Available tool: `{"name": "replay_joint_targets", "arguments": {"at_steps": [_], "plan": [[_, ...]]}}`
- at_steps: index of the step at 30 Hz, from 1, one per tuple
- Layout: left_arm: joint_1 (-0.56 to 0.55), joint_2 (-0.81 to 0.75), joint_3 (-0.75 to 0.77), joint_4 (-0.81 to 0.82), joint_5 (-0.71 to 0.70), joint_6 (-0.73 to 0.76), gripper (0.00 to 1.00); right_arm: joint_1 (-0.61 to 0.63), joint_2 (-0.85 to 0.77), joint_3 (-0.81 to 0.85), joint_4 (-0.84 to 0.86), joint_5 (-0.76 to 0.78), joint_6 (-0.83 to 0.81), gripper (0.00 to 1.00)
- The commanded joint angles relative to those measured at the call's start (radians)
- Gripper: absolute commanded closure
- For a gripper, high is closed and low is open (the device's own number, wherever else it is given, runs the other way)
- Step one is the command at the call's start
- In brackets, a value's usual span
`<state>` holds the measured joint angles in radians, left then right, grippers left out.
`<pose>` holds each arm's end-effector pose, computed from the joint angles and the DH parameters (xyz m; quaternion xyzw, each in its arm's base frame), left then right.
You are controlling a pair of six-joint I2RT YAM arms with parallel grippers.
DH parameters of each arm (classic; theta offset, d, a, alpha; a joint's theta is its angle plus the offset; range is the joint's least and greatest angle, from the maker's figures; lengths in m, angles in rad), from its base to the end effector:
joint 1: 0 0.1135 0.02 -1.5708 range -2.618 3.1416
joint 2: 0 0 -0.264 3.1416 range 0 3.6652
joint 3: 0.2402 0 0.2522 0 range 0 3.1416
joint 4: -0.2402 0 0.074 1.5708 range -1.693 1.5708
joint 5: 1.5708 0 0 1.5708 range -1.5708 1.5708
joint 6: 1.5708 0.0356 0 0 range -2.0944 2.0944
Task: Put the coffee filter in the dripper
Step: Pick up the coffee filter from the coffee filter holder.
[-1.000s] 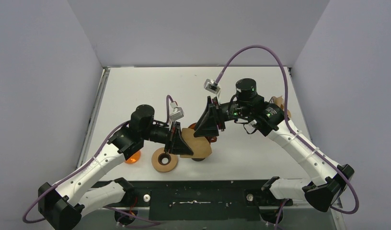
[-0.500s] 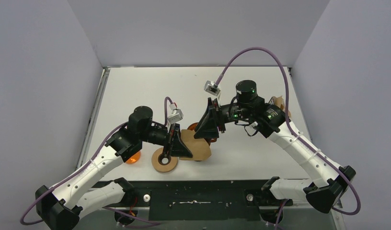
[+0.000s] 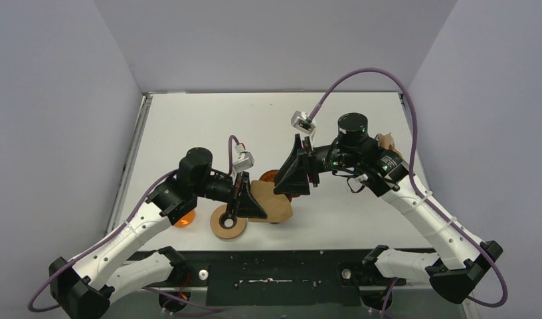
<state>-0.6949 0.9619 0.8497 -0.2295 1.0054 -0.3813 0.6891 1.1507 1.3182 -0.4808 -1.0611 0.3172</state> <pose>0.1396 -0.1555 0.3311 0.3862 0.6638 -0.5970 0.2321 0.1584 0.1707 0.4264 -0.4214 0.6305 0.6031 0.2471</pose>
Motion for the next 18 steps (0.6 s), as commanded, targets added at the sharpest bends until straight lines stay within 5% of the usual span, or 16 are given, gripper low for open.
{"name": "replay_joint_targets", "arguments": {"at_steps": [1, 18], "plan": [[-0.007, -0.009, 0.023, 0.000, 0.009, 0.021, 1.00, 0.008, -0.020, 0.035, -0.001, 0.020, -0.016, 0.49], [-0.011, -0.026, 0.006, 0.107, 0.066, -0.052, 1.00, 0.058, 0.004, 0.013, -0.030, 0.111, -0.044, 0.49]]}}
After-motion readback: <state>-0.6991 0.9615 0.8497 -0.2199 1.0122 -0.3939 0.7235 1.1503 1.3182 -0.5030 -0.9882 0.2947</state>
